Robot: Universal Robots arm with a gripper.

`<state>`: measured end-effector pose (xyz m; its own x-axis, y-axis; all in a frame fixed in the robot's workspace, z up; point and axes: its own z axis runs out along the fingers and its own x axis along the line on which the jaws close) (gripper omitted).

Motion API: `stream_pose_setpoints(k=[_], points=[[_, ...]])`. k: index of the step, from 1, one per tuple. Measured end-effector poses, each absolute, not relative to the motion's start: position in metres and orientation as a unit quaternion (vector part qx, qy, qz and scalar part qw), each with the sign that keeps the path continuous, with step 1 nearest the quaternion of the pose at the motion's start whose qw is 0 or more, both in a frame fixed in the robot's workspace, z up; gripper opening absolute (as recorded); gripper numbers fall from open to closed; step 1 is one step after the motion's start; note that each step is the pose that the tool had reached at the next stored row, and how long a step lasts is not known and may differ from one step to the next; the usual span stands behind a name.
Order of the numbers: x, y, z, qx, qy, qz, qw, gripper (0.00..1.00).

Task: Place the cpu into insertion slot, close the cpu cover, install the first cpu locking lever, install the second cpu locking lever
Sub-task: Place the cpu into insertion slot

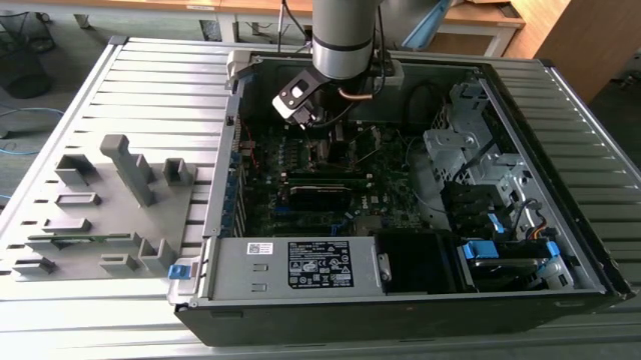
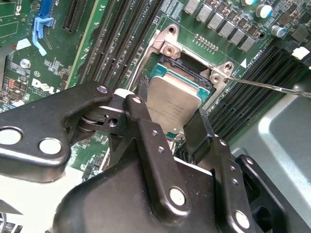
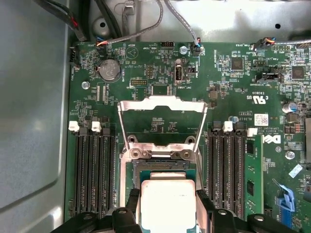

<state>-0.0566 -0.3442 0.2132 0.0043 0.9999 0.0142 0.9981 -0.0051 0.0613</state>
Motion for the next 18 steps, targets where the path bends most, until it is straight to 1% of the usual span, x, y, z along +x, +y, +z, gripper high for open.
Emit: stream_pose_setpoints(k=[18], points=[[-0.0555,-0.3418,0.2031,0.708,0.705,0.026,0.016,0.54]])
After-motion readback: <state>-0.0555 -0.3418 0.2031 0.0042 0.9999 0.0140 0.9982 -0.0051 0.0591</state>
